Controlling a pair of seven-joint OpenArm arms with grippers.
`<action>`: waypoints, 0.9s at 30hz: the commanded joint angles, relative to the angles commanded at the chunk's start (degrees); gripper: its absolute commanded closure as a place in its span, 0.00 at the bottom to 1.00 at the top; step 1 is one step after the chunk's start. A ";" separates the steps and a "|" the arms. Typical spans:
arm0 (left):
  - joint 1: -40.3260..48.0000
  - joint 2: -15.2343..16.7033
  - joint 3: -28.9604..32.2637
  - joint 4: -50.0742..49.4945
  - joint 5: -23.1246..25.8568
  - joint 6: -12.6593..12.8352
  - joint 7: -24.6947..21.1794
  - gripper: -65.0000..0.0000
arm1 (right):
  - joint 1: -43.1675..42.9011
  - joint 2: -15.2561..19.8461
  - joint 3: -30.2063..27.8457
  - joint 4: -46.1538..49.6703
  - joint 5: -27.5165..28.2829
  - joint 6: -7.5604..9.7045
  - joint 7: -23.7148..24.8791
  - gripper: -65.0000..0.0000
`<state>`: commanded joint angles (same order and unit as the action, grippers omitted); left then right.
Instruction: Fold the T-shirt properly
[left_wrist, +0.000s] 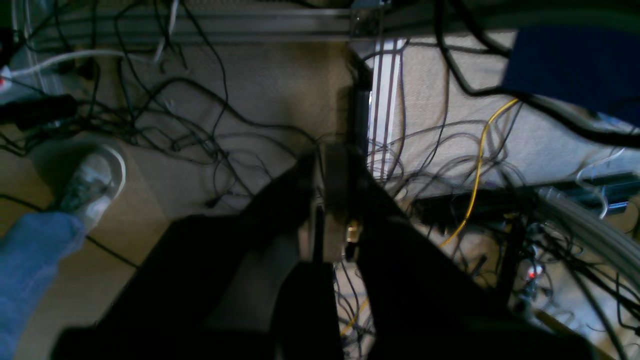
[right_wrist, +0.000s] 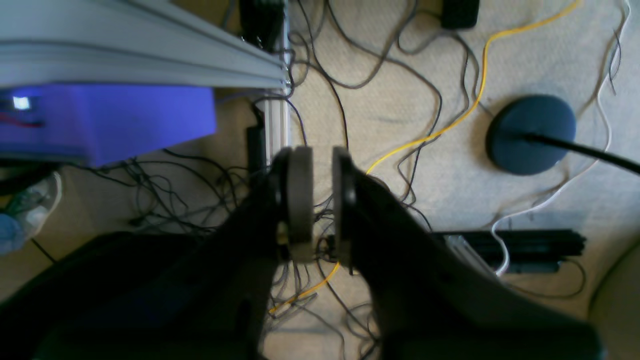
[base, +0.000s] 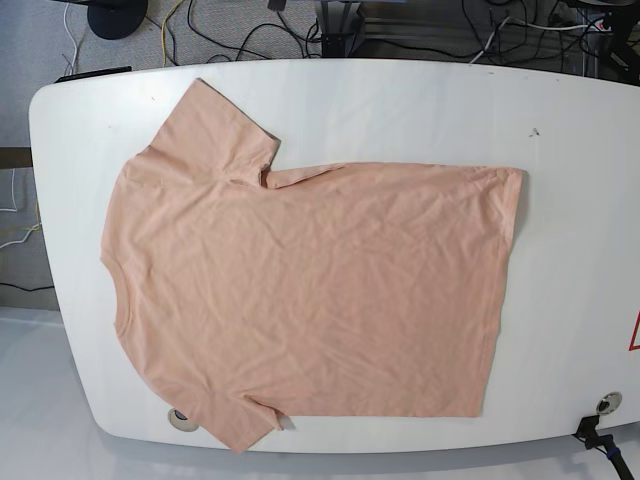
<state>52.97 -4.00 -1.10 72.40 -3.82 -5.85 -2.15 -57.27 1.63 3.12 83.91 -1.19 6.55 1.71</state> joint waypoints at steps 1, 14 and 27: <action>1.23 -0.62 0.00 2.64 0.00 0.00 0.09 0.97 | -0.88 0.00 0.00 1.58 0.00 0.00 0.00 0.90; 12.40 -1.14 -6.77 32.53 0.00 -0.09 6.51 0.97 | -10.90 0.00 -0.09 24.18 0.09 0.00 -2.29 0.90; 11.16 4.48 -20.40 39.12 -2.37 -21.36 6.42 0.97 | -12.92 -2.73 -4.22 31.82 0.00 0.00 -2.02 0.90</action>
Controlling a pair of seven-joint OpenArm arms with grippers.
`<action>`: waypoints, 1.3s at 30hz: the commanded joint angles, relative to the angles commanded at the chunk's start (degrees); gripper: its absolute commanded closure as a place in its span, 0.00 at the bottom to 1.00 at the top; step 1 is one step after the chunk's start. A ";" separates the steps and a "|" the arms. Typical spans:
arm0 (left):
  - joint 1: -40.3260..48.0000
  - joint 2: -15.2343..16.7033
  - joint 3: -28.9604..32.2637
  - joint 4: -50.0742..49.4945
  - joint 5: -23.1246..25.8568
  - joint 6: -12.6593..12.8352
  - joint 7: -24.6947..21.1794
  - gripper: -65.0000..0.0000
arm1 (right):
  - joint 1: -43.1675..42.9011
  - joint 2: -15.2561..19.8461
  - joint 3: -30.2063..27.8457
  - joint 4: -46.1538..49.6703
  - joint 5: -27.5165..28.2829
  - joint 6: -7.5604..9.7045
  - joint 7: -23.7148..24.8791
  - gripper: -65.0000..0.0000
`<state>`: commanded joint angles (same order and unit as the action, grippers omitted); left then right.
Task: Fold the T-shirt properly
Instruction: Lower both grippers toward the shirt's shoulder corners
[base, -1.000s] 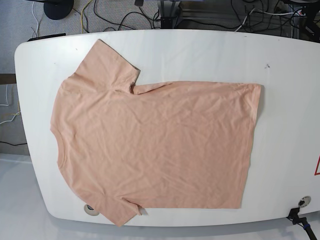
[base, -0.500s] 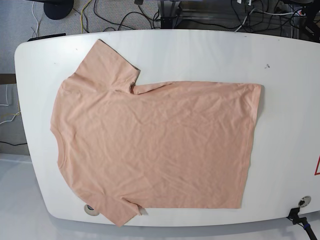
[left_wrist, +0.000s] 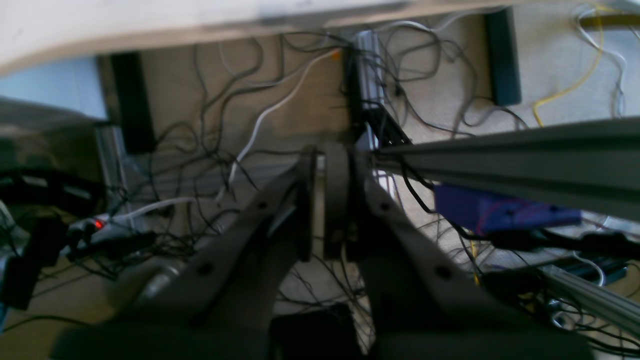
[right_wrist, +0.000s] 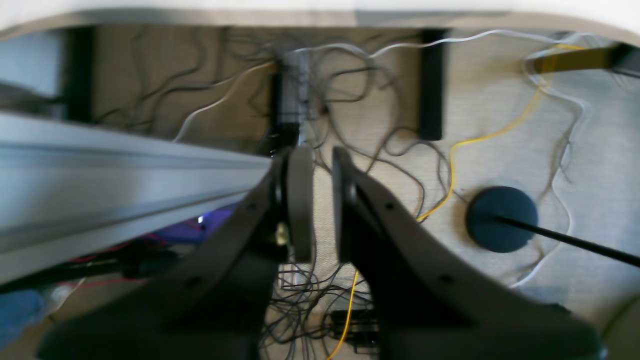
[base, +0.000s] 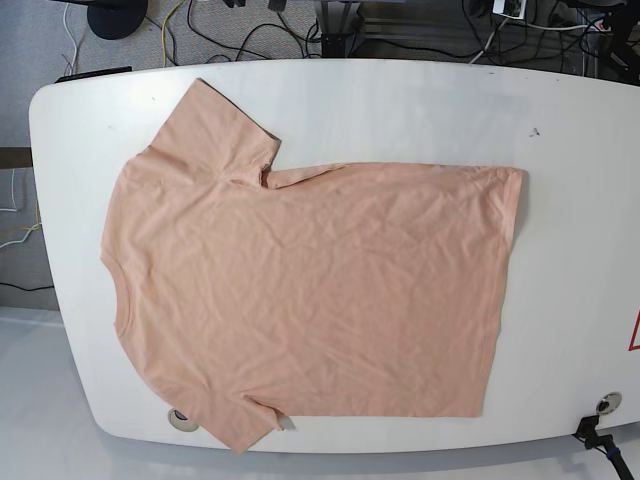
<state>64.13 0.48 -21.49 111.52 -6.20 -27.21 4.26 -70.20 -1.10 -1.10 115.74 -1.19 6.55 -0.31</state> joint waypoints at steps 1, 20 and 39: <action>-0.70 0.35 -1.32 0.00 -1.14 -1.32 0.00 0.97 | 0.53 -0.09 -0.97 0.09 0.00 0.00 0.09 0.90; -18.73 -1.32 -9.76 -0.26 -2.64 -7.30 1.14 0.96 | 16.09 -0.09 0.18 0.09 -0.09 -0.35 0.09 0.89; -25.49 -1.32 -9.76 -0.26 -4.48 -12.79 8.97 0.49 | 18.11 10.99 11.96 -0.18 46.95 1.32 -0.26 0.44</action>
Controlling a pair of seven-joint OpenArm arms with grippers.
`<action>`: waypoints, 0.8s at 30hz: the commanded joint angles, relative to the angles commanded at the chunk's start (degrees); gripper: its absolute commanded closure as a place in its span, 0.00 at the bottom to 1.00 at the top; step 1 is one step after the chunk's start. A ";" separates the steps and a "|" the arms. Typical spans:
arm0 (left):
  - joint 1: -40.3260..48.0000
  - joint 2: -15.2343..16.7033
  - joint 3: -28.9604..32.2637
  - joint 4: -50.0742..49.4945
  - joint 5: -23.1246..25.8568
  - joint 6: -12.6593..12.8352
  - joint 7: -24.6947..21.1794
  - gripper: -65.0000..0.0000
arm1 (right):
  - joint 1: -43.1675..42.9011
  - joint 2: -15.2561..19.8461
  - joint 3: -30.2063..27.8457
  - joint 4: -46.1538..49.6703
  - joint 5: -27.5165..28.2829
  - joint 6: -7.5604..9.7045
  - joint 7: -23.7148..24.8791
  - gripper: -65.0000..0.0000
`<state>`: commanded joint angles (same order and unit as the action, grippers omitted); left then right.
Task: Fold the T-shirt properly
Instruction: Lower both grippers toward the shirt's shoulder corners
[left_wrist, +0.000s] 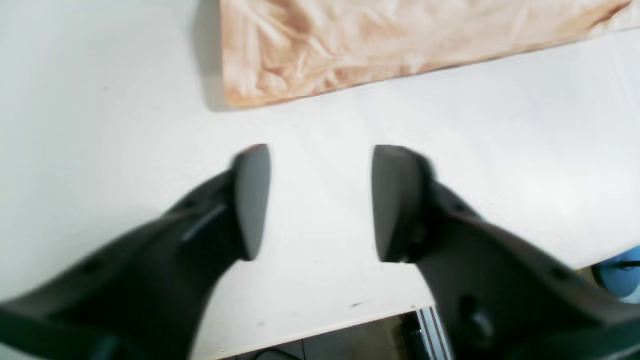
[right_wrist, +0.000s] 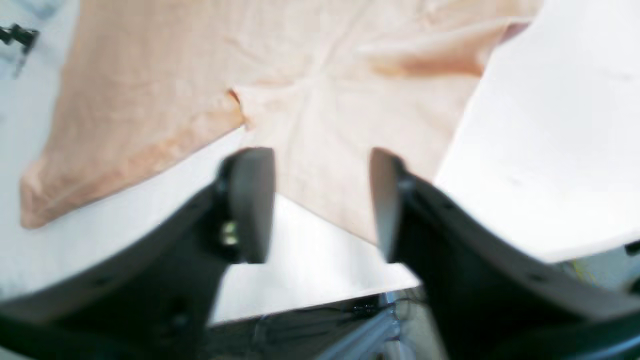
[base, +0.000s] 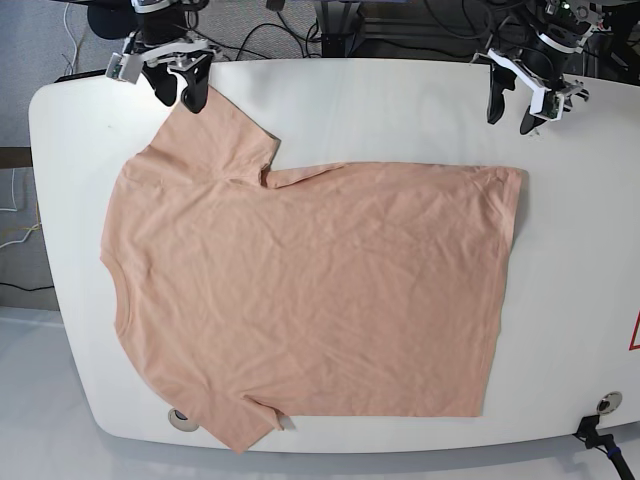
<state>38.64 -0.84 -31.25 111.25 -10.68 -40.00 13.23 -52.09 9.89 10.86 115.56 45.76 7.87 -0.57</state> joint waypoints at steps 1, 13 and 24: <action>-0.35 0.00 -0.09 0.00 -2.02 0.00 0.00 0.49 | -0.09 0.70 0.00 0.00 3.52 0.00 0.00 0.44; -6.95 -2.02 -8.44 -0.09 -15.03 0.00 17.23 0.49 | 2.64 2.46 11.43 -0.88 30.51 -0.53 -23.12 0.44; -12.75 -1.85 -11.08 -0.09 -15.03 0.00 26.29 0.49 | 5.27 2.29 12.48 -5.01 32.00 -3.78 -30.42 0.44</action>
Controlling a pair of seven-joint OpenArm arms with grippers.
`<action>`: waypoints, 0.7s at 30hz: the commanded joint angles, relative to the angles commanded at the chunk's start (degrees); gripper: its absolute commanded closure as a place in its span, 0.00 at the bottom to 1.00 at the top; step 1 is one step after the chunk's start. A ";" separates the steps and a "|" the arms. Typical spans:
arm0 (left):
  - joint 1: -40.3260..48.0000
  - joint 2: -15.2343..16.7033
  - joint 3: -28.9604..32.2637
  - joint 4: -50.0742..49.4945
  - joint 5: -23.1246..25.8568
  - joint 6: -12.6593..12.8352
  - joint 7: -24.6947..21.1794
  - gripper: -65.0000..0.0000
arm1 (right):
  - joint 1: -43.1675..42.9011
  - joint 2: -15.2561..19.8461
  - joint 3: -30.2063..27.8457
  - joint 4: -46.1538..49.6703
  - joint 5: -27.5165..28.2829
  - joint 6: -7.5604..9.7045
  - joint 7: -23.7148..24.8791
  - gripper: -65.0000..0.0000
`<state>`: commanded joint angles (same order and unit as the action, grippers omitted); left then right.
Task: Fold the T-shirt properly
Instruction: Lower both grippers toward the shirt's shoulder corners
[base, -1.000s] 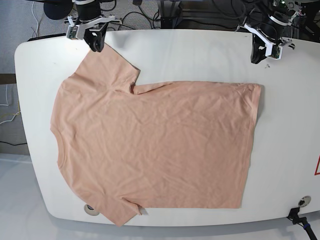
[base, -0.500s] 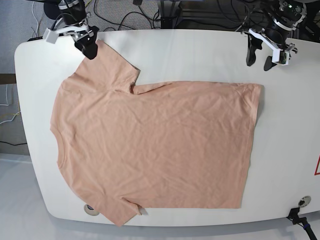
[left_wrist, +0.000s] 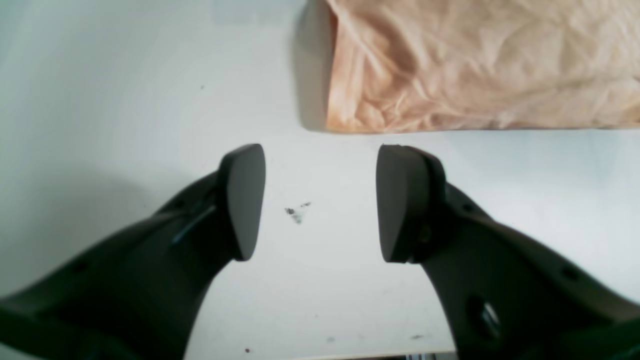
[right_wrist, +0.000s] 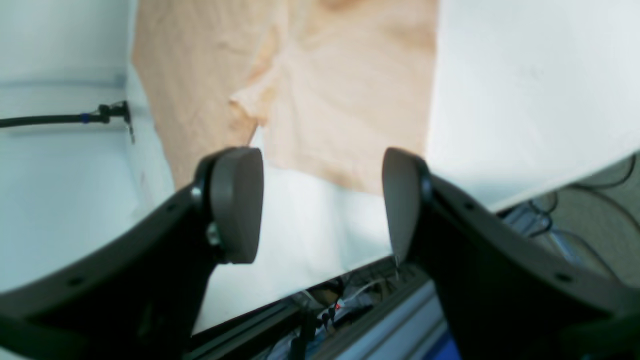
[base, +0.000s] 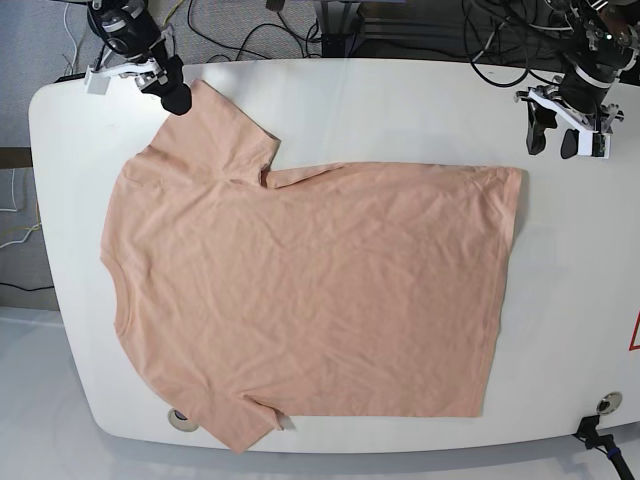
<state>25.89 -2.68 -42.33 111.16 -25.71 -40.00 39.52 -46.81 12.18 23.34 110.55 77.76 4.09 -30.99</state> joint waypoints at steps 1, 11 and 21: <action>0.00 0.09 0.00 -0.09 0.26 0.00 0.00 0.49 | 0.53 0.00 0.09 -0.26 0.00 -0.09 -0.79 0.44; -0.09 -0.09 0.00 -0.79 0.35 0.00 0.00 0.49 | 2.29 -0.09 0.00 -5.27 0.00 -2.02 -3.25 0.44; -0.09 -0.18 0.00 -2.02 0.35 0.00 0.00 0.49 | 3.16 -0.09 -2.55 -5.71 -0.35 -3.78 -3.25 0.44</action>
<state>25.80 -2.86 -42.33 109.14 -25.36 -40.00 39.52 -43.65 12.09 20.79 104.84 77.41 0.31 -34.24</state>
